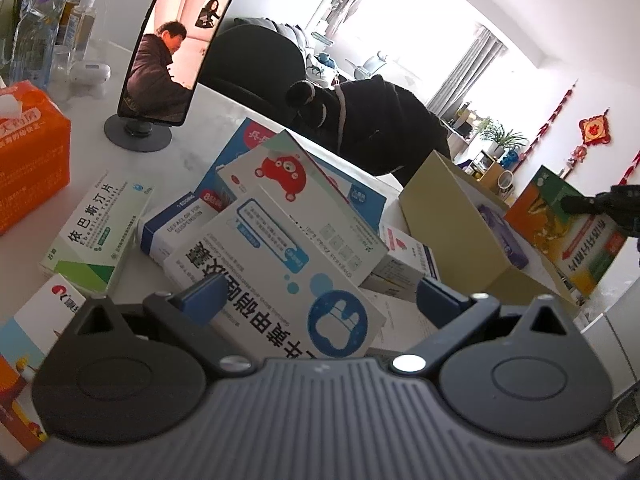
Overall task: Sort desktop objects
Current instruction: 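Carry the thin white-green box with the right gripper over the cardboard box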
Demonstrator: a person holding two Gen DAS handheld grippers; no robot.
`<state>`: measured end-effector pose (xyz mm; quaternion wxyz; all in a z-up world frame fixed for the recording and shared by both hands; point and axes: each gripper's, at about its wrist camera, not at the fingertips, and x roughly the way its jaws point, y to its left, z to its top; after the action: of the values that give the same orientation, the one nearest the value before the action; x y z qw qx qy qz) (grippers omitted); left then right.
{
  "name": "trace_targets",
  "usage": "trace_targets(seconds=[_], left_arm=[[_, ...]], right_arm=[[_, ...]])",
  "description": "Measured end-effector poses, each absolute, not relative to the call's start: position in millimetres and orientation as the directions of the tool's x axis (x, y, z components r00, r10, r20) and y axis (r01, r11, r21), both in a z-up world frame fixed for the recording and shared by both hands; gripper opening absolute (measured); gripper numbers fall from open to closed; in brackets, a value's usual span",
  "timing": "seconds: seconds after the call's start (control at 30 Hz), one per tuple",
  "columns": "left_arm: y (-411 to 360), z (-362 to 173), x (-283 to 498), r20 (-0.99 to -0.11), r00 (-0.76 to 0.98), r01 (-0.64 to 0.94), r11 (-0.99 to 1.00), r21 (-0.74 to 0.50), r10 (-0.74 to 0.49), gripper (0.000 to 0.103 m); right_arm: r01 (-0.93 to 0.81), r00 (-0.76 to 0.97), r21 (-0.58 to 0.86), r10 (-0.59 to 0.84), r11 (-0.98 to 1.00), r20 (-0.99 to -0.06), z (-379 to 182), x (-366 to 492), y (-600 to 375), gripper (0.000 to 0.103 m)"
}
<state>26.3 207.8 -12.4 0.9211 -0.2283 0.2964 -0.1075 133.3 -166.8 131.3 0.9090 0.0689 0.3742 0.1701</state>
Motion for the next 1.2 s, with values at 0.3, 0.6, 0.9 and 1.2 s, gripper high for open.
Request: trace_targets(seconds=[0.3, 0.6, 0.9, 1.2], left_arm=[[209.8, -11.1, 25.5, -0.502, 0.803, 0.052, 0.877, -0.477, -0.321, 0.102], [210.7, -11.0, 25.4, -0.509, 0.802, 0.047, 0.882, -0.469, -0.313, 0.102], [213.1, -11.9, 24.8, -0.522, 0.799, 0.03, 0.888, -0.459, -0.297, 0.102], [212.4, -10.3, 23.9, -0.526, 0.798, 0.033, 0.893, -0.448, -0.293, 0.102]], right_arm=[[-0.104, 0.695, 0.251, 0.251, 0.962, -0.674, 113.2, 183.5, -193.3, 0.022], [0.006, 0.702, 0.107, 0.072, 0.994, -0.709, 77.0, 227.9, -195.2, 0.022], [0.046, 0.685, 0.01, -0.025, 0.999, -0.728, 41.3, 258.0, -192.5, 0.022], [0.049, 0.654, -0.067, -0.083, 0.997, -0.752, 15.2, 282.2, -185.4, 0.022]])
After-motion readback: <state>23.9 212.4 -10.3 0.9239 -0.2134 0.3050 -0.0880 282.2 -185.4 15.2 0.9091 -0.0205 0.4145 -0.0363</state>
